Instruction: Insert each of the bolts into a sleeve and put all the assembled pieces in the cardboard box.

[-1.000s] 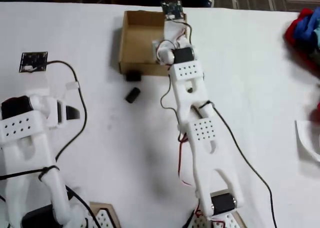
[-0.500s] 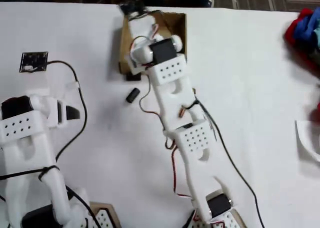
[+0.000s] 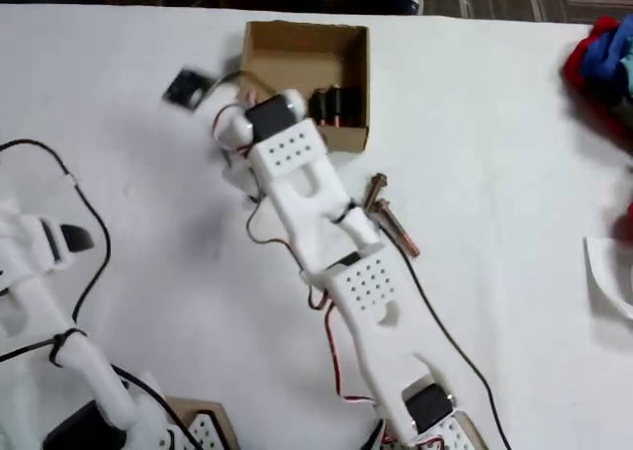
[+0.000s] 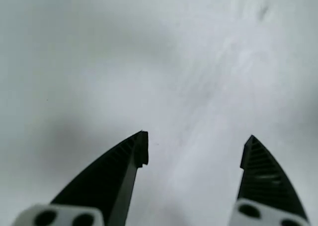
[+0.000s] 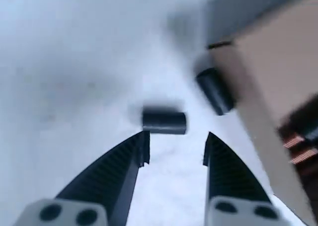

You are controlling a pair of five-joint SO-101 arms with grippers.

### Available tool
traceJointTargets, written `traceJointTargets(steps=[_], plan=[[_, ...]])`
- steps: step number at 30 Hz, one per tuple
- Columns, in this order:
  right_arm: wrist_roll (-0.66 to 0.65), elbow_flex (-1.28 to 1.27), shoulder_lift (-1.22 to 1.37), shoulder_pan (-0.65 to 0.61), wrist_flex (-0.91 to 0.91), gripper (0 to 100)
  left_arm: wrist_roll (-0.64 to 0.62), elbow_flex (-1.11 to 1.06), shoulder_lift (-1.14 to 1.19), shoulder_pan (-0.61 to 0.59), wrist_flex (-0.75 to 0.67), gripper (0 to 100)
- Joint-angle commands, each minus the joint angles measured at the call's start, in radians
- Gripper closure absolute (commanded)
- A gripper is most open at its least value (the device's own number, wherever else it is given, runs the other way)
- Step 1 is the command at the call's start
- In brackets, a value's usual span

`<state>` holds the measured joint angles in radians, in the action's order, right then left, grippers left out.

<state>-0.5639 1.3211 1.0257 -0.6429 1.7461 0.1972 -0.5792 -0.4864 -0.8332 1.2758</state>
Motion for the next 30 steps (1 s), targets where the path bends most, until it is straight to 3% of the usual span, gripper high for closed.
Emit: traceJointTargets(steps=[1, 11, 20, 30], plan=[[-0.066, -0.055, -0.031, -0.005, 0.021, 82.9, 0.005, 0.018, -0.011, -0.044, -0.023, 69], [-0.308, -0.066, 0.022, 0.01, 0.016, 82.9, 0.005, 0.016, -0.011, -0.048, -0.015, 69], [-0.305, -0.058, 0.116, 0.012, -0.025, 82.7, 0.135, 0.015, -0.011, -0.048, 0.034, 69], [-0.315, -0.06, 0.193, 0.012, -0.082, 82.9, 0.144, 0.016, -0.012, -0.063, 0.035, 69]])
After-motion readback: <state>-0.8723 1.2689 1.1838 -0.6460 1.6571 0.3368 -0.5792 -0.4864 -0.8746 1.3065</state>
